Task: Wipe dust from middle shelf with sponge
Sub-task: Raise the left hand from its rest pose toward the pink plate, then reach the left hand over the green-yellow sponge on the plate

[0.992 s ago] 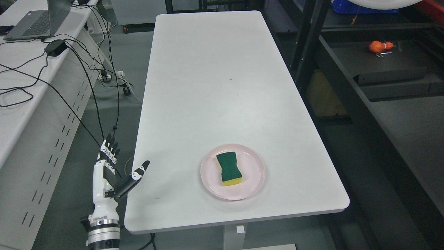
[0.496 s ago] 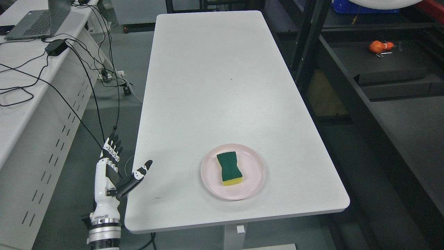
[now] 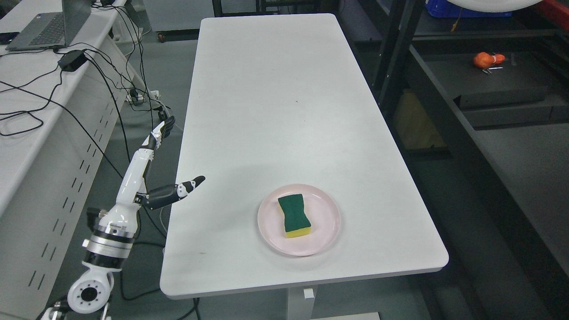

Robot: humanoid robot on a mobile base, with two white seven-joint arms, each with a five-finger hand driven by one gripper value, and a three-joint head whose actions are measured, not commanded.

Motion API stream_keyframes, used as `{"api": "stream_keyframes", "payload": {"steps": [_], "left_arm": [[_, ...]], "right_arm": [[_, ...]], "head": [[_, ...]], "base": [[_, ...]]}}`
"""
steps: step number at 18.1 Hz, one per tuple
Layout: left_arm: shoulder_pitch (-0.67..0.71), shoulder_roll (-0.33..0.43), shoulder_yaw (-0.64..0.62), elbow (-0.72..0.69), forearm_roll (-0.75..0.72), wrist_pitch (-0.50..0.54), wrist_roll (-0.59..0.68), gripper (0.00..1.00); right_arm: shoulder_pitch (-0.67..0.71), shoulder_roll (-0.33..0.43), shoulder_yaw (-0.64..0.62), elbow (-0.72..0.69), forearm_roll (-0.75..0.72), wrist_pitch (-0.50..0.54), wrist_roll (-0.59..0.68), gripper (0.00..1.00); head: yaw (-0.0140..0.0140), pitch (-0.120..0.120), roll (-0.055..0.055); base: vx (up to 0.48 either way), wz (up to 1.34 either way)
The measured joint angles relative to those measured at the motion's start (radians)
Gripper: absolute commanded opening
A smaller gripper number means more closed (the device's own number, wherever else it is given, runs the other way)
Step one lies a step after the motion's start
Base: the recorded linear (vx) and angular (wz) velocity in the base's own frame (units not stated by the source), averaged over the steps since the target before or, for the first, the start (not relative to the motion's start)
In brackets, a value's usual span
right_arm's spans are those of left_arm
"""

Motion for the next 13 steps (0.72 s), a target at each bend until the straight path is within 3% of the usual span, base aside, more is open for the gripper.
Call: {"api": "stream_keyframes", "payload": {"steps": [3, 6, 13], "left_arm": [[-0.083, 0.065, -0.011, 0.028, -0.219, -0.190, -0.077, 0.95], [-0.172, 0.114, -0.048, 0.058, -0.454, -0.301, -0.159, 0.95], [-0.391, 0.158, -0.225, 0.150, -0.801, -0.344, -0.202, 0.94]], "right_arm": [[0.001, 0.000, 0.000, 0.000, 0.000, 0.000, 0.002, 1.00], [0.000, 0.000, 0.000, 0.000, 0.000, 0.000, 0.004, 1.00], [0.000, 0.000, 0.000, 0.000, 0.000, 0.000, 0.001, 1.00]], "head": [[0.0000, 0.000, 0.000], [0.0000, 0.000, 0.000], [0.0000, 0.000, 0.000]], "base": [[0.000, 0.00], [0.000, 0.00], [0.000, 0.00]]}}
